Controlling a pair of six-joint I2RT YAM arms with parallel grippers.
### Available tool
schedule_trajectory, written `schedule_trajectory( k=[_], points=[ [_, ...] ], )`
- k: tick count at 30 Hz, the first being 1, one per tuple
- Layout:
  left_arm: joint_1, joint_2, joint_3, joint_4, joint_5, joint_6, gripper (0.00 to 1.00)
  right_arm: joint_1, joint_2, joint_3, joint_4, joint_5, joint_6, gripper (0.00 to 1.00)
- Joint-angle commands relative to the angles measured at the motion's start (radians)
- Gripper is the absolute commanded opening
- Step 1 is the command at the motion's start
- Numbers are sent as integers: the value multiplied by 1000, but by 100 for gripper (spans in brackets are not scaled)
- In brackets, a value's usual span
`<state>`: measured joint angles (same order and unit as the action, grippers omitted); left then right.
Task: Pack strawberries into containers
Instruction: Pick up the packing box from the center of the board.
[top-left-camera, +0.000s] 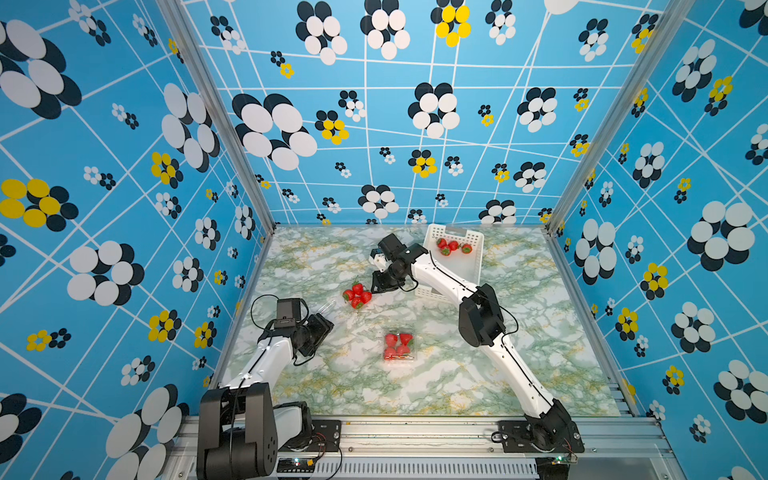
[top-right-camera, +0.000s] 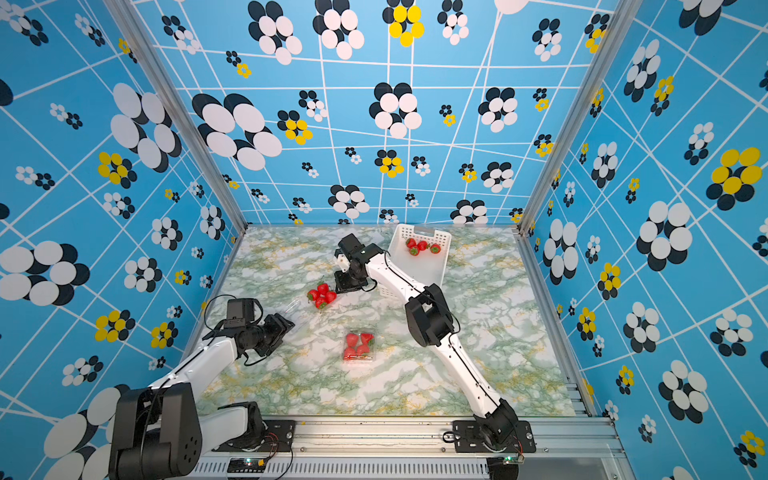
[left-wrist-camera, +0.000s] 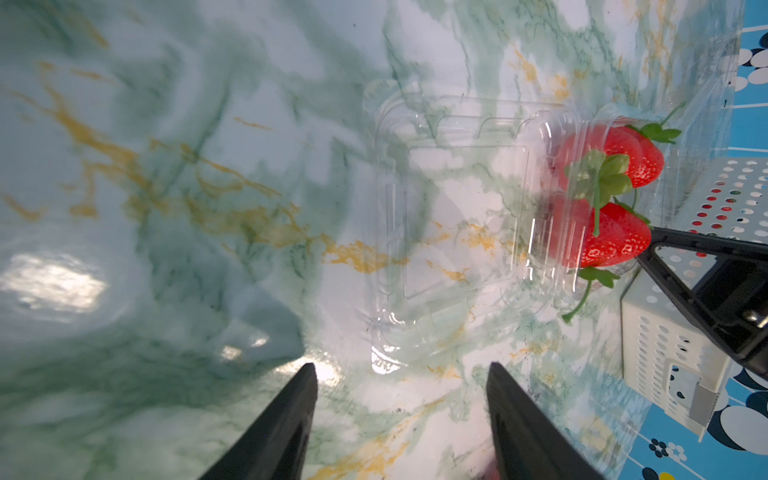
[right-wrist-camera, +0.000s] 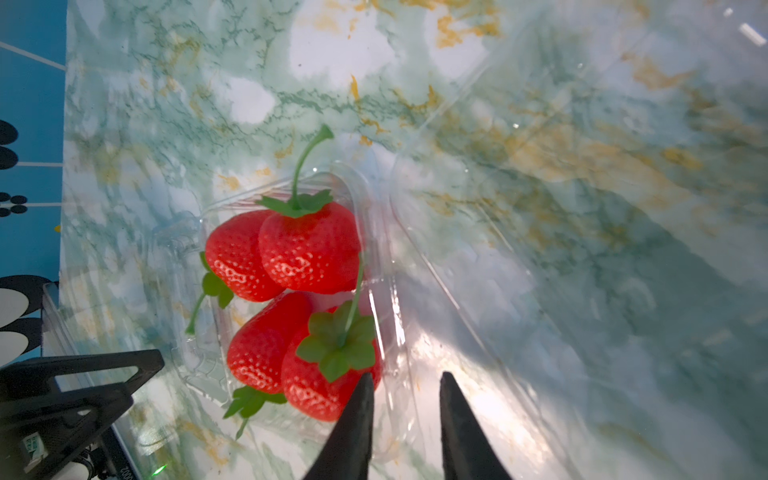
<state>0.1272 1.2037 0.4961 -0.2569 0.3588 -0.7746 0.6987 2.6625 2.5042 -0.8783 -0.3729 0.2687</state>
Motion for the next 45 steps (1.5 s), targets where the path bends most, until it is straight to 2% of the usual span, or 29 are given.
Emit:
schedule_trajectory(
  k=[1,20,30,45],
  points=[
    [12,4,-15,8,8,1,66,-4,23,11,-2,-6,4,28],
    [19,-4,-23,11,9,-5,66,-4,32,-10,25,-9,18,24],
    [30,-11,-28,5,3,-6,67,-4,33,-17,18,-17,20,18],
    [42,-20,-40,22,1,-8,67,18,-130,-238,86,23,22,13]
  ],
)
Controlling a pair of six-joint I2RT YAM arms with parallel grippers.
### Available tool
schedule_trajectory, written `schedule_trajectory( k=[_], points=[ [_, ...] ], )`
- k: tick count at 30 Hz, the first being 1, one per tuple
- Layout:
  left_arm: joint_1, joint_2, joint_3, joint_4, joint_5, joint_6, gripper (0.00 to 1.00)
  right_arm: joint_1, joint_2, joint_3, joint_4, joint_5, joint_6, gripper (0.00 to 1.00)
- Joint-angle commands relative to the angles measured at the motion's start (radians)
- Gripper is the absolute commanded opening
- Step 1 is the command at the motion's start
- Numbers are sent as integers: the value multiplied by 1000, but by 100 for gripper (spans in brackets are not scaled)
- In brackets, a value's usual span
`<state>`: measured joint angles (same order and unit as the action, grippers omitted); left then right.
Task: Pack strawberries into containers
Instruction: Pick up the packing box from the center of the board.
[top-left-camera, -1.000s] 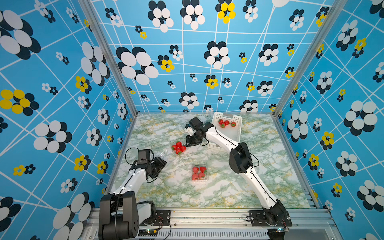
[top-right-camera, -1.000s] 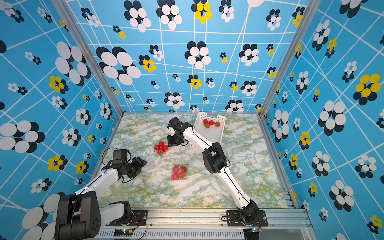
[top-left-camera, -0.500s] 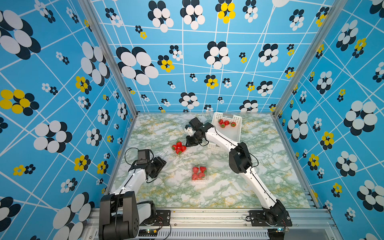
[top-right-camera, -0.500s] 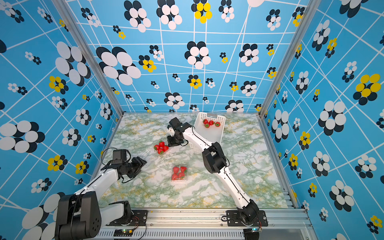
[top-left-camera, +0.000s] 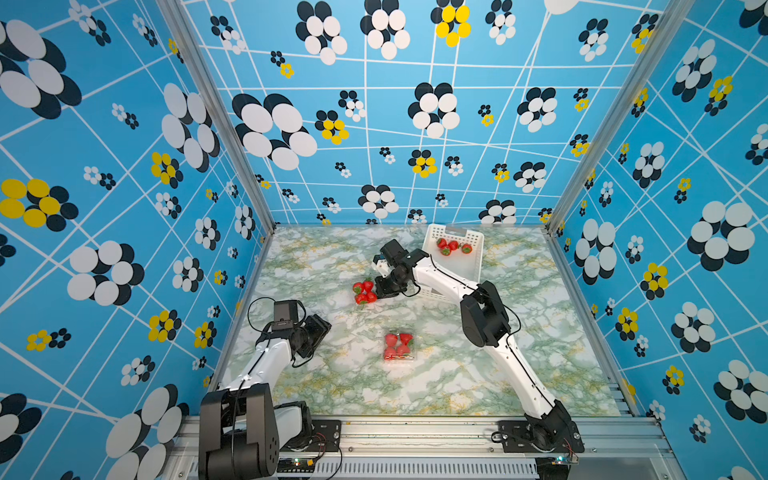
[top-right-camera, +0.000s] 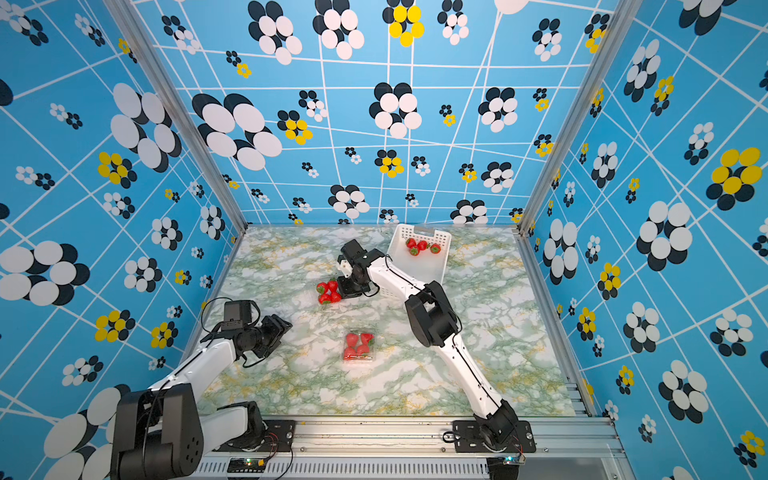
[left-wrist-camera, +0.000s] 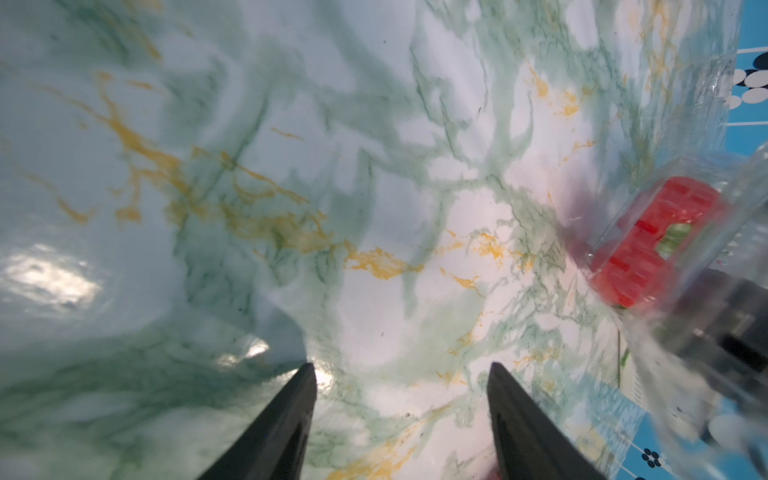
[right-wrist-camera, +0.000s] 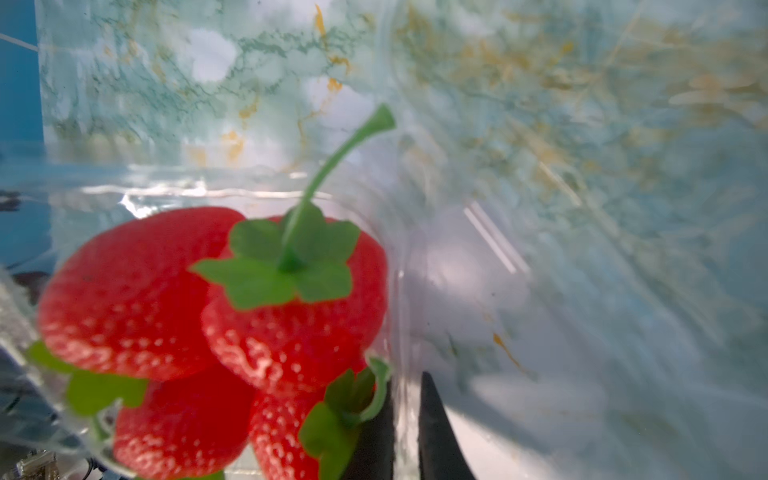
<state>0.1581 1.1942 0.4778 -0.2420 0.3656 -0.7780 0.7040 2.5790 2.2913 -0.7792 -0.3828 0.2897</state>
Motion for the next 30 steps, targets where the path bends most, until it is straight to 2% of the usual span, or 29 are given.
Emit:
schedule_trajectory(
  k=[1,14,20,30],
  points=[
    [11,-8,-24,12,-3,-6,67,12,-51,-26,-18,40,1,13],
    [31,-95,-3,-62,2,7,67,14,-116,-42,-111,93,2,12],
    [37,-91,-5,-62,6,10,67,15,-117,-24,-196,91,3,12],
    [38,-87,-26,-38,10,10,67,33,-194,-157,-204,98,24,12]
  ],
)
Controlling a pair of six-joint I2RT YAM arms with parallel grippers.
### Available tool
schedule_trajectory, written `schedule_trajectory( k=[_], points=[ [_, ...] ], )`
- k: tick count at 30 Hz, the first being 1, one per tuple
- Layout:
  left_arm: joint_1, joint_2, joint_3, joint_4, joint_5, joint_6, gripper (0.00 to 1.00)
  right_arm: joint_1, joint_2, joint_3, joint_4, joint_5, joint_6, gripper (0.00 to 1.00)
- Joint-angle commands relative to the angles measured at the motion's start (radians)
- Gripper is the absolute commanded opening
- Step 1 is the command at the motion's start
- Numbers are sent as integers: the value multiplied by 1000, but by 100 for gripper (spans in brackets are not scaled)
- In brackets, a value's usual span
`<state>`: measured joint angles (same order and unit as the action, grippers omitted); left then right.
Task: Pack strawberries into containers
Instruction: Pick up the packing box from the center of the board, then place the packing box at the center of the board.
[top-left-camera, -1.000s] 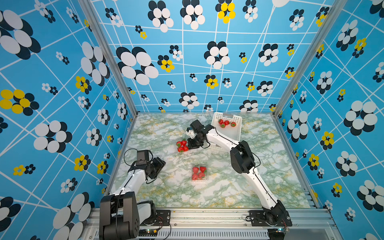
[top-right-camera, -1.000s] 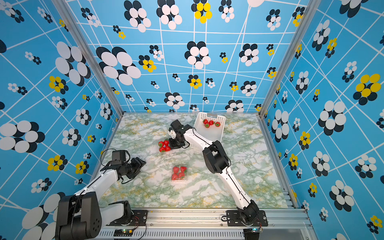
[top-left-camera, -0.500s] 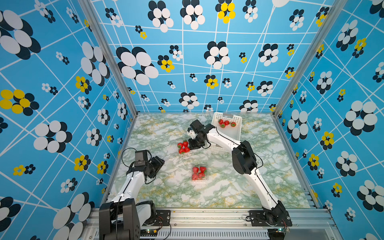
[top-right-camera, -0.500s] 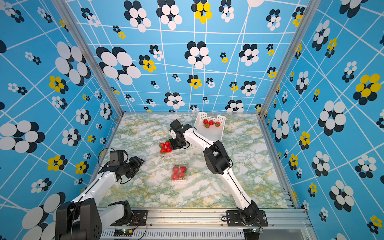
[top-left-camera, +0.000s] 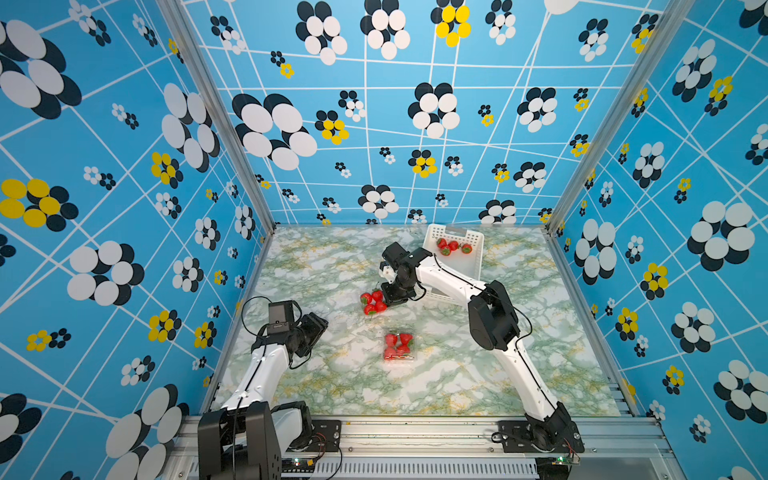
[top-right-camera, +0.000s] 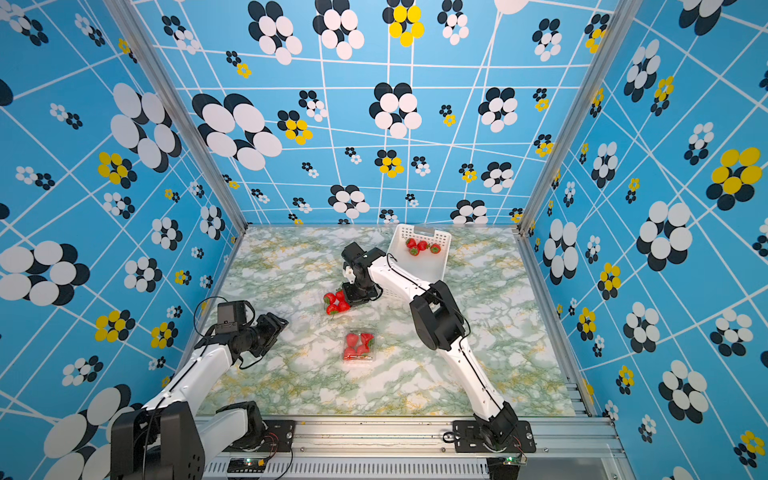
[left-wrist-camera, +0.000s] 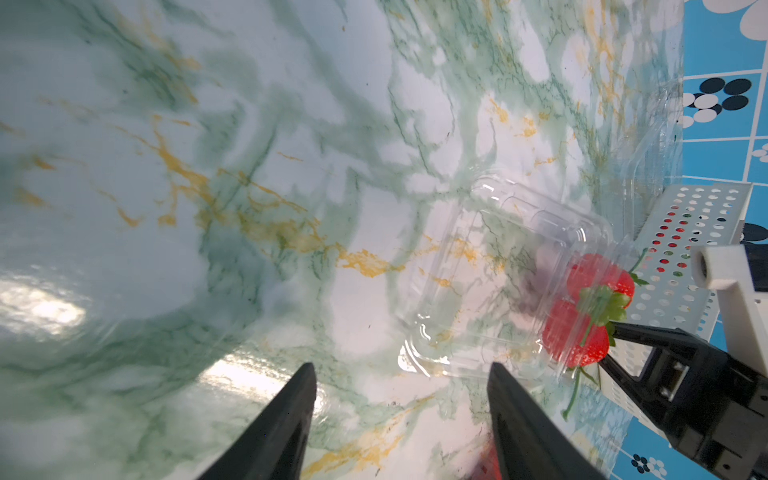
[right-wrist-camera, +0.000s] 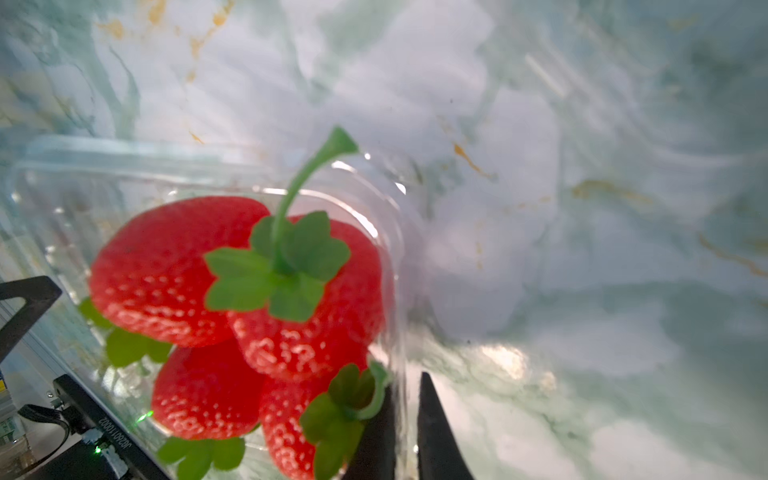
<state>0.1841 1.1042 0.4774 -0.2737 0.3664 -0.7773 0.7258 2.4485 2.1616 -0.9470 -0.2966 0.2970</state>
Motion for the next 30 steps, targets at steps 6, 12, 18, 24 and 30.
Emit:
schedule_trajectory(
  k=[6,12,18,24,30],
  points=[
    [6,40,-34,25,34,12,67,24,-96,-81,-38,24,25,13],
    [3,63,-64,85,54,7,67,30,-94,-85,-41,21,34,13],
    [-3,100,-123,272,122,-33,67,36,-84,-86,-45,12,38,13],
    [-21,152,-127,316,134,-30,67,36,-82,-79,-52,7,33,13],
    [-37,189,-134,370,152,-33,66,37,-71,-68,-65,-4,37,13]
  ],
)
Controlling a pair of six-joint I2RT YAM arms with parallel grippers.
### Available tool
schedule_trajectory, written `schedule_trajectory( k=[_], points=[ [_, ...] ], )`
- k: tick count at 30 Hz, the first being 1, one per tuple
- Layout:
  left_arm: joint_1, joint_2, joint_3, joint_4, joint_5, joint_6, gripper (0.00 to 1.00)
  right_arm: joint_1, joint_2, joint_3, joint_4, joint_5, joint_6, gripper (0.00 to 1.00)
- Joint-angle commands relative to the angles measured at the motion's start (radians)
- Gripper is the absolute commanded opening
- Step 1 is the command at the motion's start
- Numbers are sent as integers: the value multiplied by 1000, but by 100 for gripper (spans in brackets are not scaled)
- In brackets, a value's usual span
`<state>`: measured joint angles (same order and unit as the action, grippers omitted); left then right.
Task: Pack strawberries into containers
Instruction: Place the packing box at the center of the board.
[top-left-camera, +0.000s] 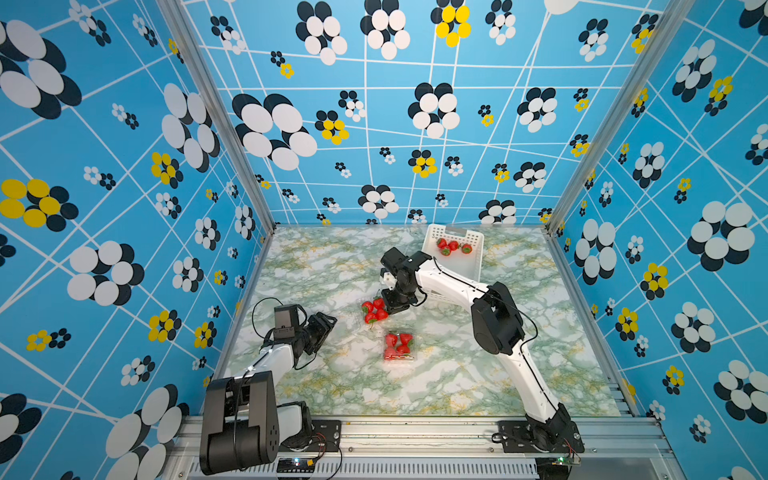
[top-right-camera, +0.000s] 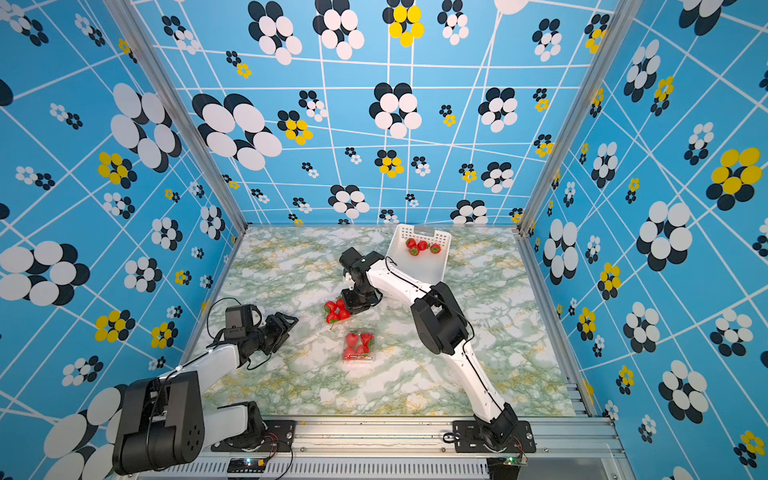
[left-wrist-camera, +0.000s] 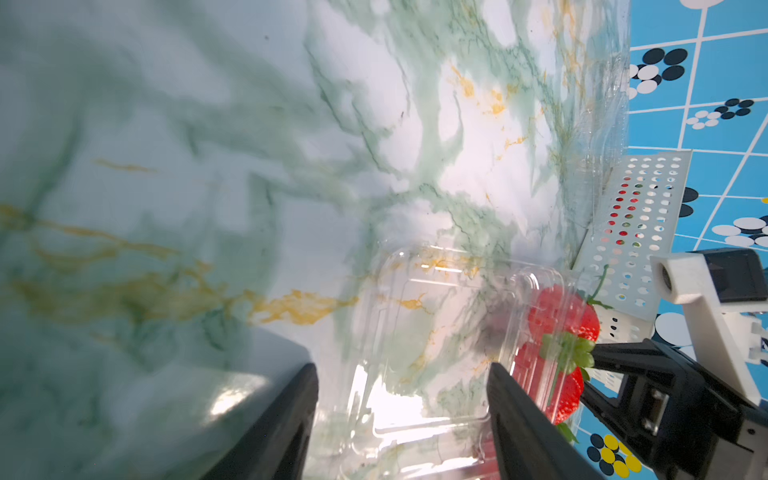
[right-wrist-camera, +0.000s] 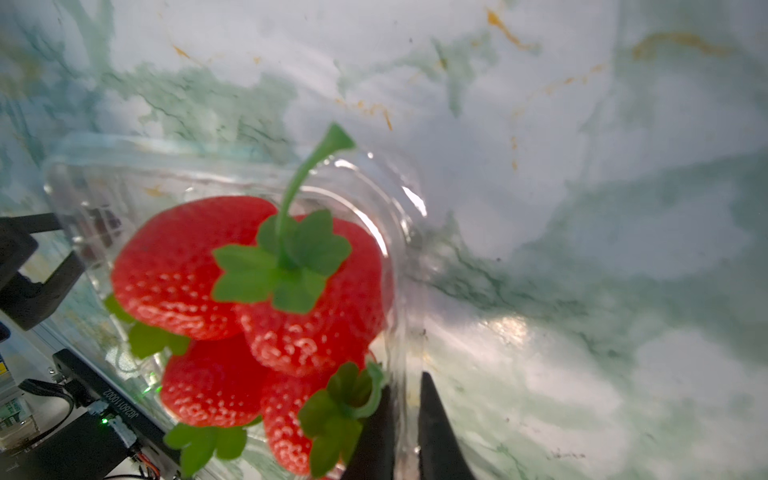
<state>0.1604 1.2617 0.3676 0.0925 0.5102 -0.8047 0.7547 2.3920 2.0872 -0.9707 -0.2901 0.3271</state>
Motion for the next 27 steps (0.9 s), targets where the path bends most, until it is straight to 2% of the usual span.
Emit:
schedule_trajectory(
  k=[1,19,27],
  points=[
    [-15,43,-24,10,13,-4,66,8,-17,7,-42,-11,6,13],
    [-54,107,-45,167,64,-19,62,15,25,80,-110,7,6,12],
    [-53,15,-22,69,45,5,58,17,50,109,-159,51,5,12]
  ],
)
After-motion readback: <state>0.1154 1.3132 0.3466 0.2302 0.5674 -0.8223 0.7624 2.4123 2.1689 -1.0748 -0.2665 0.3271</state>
